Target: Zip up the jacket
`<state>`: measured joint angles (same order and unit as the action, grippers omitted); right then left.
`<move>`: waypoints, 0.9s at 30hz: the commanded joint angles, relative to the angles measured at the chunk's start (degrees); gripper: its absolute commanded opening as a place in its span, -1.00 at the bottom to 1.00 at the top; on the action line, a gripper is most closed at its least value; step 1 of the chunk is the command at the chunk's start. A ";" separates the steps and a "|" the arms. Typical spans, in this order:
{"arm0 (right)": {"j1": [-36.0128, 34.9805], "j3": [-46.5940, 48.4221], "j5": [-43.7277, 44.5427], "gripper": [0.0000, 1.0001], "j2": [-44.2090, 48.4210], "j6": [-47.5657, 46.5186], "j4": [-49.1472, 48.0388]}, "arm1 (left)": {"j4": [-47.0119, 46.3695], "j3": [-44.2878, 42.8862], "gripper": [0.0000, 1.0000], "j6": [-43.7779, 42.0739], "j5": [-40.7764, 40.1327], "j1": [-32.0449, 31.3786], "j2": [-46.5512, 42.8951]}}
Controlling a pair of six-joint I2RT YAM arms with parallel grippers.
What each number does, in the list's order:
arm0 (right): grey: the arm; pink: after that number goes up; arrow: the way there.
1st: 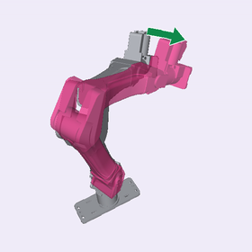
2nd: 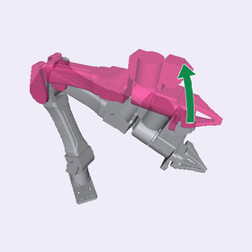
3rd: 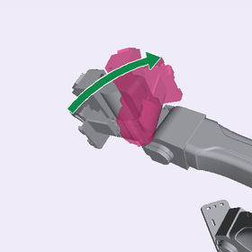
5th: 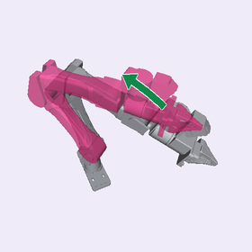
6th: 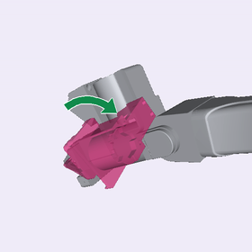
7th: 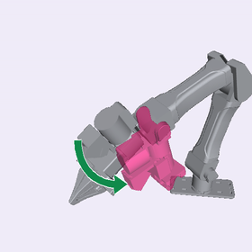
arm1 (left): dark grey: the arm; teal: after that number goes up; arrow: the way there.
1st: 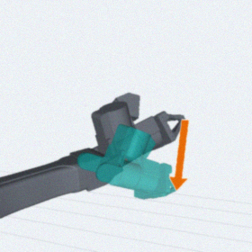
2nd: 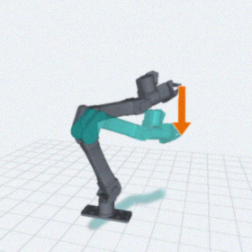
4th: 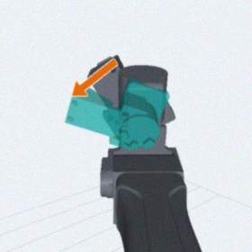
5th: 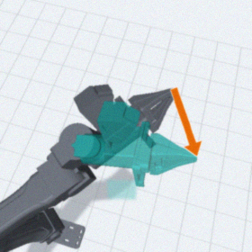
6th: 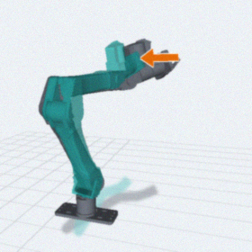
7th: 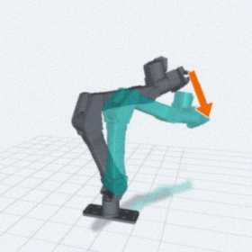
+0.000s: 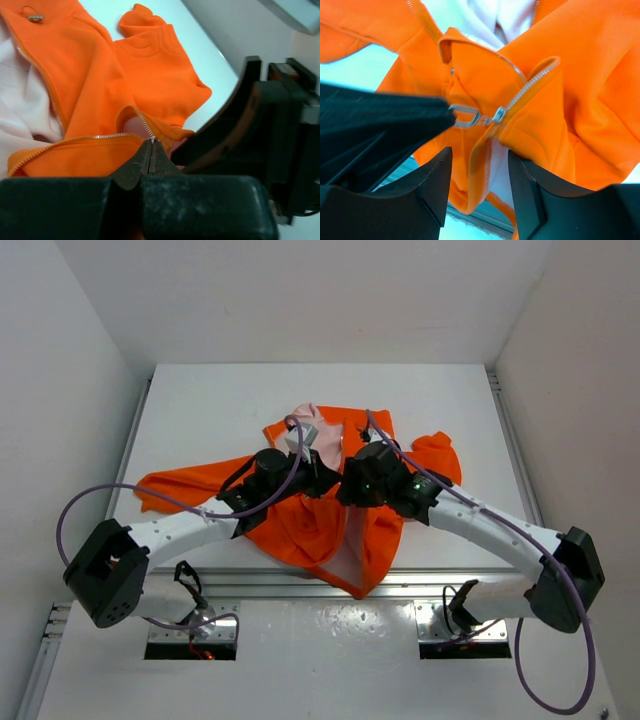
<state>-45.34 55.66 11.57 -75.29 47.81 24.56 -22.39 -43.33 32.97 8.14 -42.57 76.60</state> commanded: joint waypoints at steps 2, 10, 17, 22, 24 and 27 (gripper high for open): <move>0.87 0.77 1.53 -0.06 -0.74 2.37 -0.12 | -2.92 -0.09 -1.00 2.45 2.93 -0.50 -2.33; 2.98 -0.90 -1.73 -0.51 -0.74 3.08 -0.48 | -3.45 1.06 -1.00 1.92 5.47 -0.50 -3.38; 3.59 -4.31 -3.04 -1.00 3.81 -4.63 -3.45 | -1.87 1.06 -1.00 1.92 2.85 -0.50 -2.07; 3.07 -11.44 -6.11 -1.00 15.49 -11.59 -6.97 | -4.06 2.90 -1.00 -1.15 1.09 -1.03 -0.75; 2.54 -14.16 -6.65 -1.00 19.36 -16.16 -6.37 | -5.99 4.48 -1.00 -1.68 0.38 -1.03 -0.04; 2.45 -14.88 -7.88 -1.00 22.72 -20.90 -2.69 | -8.10 5.01 -1.00 -2.65 -0.93 -1.03 1.54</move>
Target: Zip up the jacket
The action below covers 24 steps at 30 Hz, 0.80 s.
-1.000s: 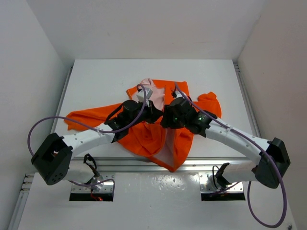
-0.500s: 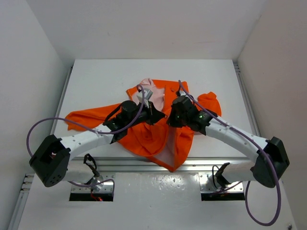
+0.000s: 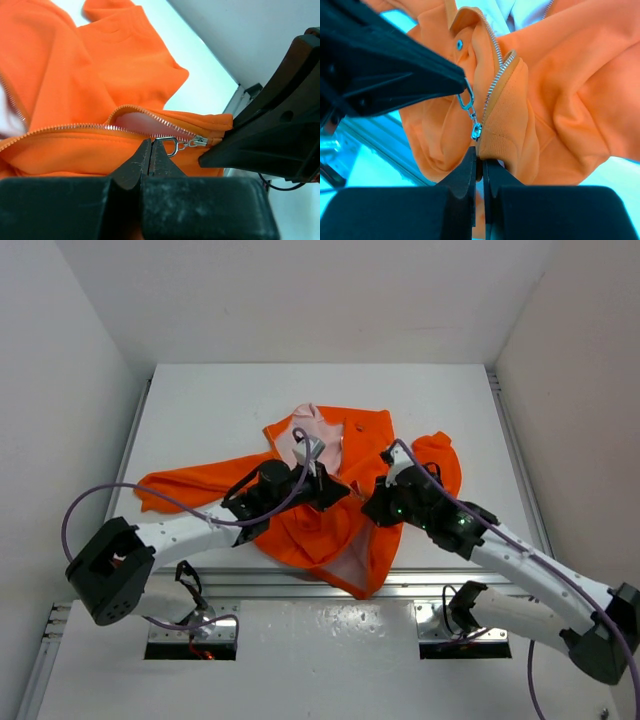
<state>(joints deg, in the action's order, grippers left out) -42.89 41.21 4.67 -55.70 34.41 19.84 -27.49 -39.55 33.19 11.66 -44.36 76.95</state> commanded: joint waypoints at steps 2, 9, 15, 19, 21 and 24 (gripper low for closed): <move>-0.08 -0.69 -2.11 -1.00 4.98 -9.01 2.58 | -3.54 1.76 -1.00 -3.39 -4.98 0.76 2.67; 0.00 -3.24 -5.71 -1.00 10.42 -16.21 1.26 | -5.12 1.76 -1.00 -5.94 -11.56 0.76 4.97; 0.00 -4.21 -6.86 -1.00 14.12 -19.56 1.96 | -5.12 1.23 -1.00 -9.19 -15.08 1.90 6.72; -0.08 -4.56 -6.25 -1.00 15.89 -22.02 4.85 | -5.12 0.70 -1.00 -13.05 -19.21 3.31 6.72; 0.44 -4.47 -4.85 -1.00 16.77 -22.37 6.44 | -5.12 -0.96 -1.00 -18.23 -22.19 4.63 6.72; 2.19 -5.08 -3.44 -1.00 17.29 -22.55 7.32 | -4.25 -2.72 -1.00 -23.42 -24.13 8.93 6.72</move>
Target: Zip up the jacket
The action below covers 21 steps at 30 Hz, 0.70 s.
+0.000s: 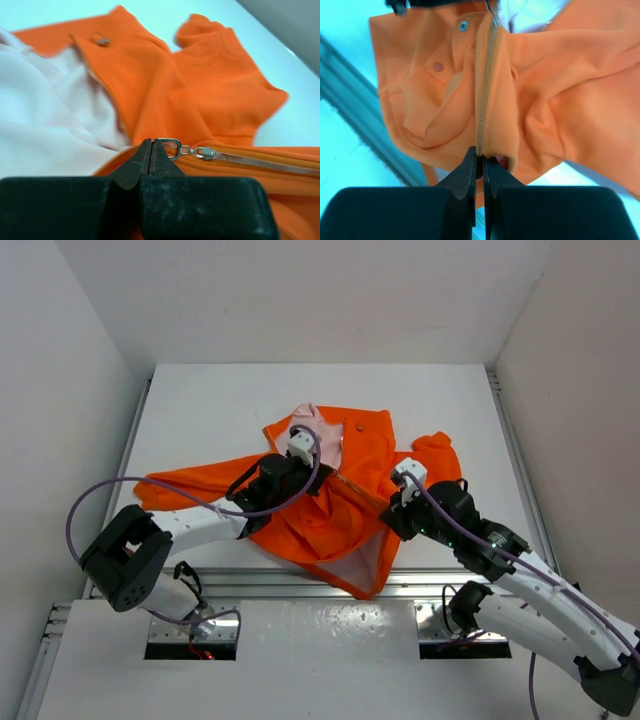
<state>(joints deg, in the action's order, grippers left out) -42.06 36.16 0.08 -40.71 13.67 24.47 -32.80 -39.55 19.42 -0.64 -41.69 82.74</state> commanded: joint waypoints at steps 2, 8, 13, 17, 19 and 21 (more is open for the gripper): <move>2.42 -0.65 1.42 -1.00 3.00 -2.16 2.86 | 3.26 -5.35 -1.00 -11.24 -12.63 11.07 1.46; 9.01 -2.06 2.56 -1.00 4.67 -1.55 4.44 | 5.63 -10.72 -1.00 -19.68 -13.24 21.54 1.99; 17.70 -3.29 4.40 -1.00 5.46 -1.10 3.39 | 9.06 -16.86 -1.00 -21.44 -12.36 28.23 6.11; 25.61 -2.94 1.96 -1.00 4.24 -0.40 3.31 | 9.07 -21.43 -1.00 -23.54 -12.89 31.58 9.09; 32.64 -1.89 1.07 -1.00 2.66 0.12 3.48 | 8.54 -23.28 -1.00 -24.78 -13.86 33.60 10.51; 40.07 -1.18 -1.73 -1.00 1.52 0.48 3.22 | 9.23 -27.39 -1.00 -24.78 -14.64 35.44 13.31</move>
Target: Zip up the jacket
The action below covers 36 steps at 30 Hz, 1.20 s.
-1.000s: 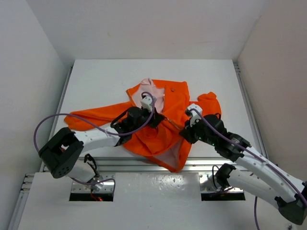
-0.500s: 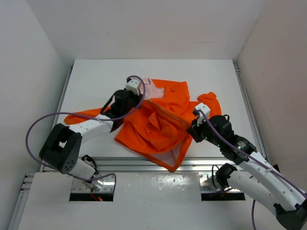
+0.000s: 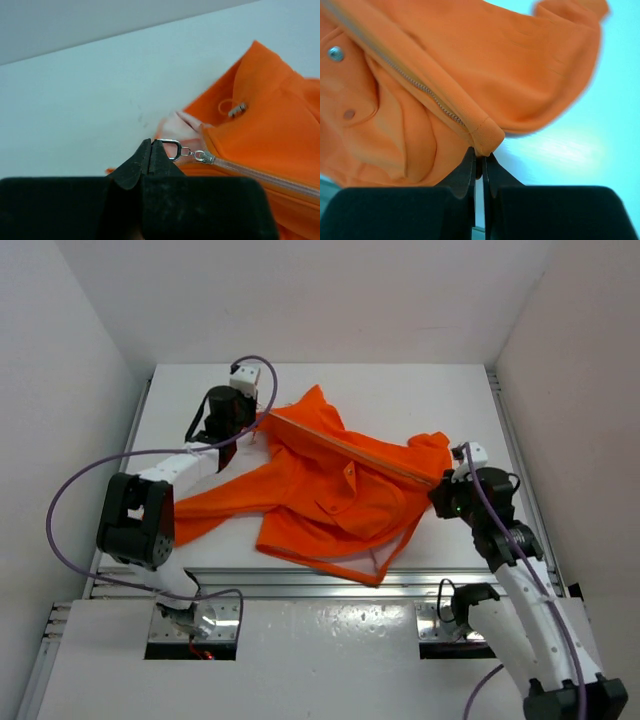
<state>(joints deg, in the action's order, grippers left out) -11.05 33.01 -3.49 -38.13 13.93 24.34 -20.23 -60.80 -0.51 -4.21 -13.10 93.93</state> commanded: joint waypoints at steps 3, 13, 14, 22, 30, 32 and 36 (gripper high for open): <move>18.12 3.28 -1.95 -1.00 -3.87 0.92 1.86 | -1.74 -11.86 -1.00 -4.32 -11.09 10.37 4.76; 28.89 7.67 -3.19 -1.00 -13.81 1.79 -8.77 | 0.62 -27.60 -1.00 -4.94 -9.94 15.39 12.59; 28.89 8.90 -2.85 -1.00 -15.29 1.97 -11.22 | 0.63 -28.67 -1.00 -4.94 -9.42 16.00 12.59; 29.07 13.12 -3.87 -0.90 -20.84 2.42 -18.63 | 2.55 -31.76 -0.96 -5.46 -5.21 16.53 11.38; 30.47 12.95 -14.53 1.00 -14.79 -3.29 -13.97 | 12.47 -25.07 0.99 -1.35 9.29 18.99 1.18; 30.65 14.69 -17.15 1.00 -13.29 -6.17 -11.10 | 20.61 -28.30 0.99 1.47 10.71 20.13 0.64; 33.28 20.32 -20.24 1.00 -16.96 -11.11 -1.51 | 33.48 -33.86 0.99 2.62 10.89 21.36 0.11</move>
<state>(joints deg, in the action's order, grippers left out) 20.51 48.45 -19.79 -52.51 8.69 16.88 2.70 -90.24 -0.19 4.21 8.14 96.97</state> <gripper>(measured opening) 0.996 0.995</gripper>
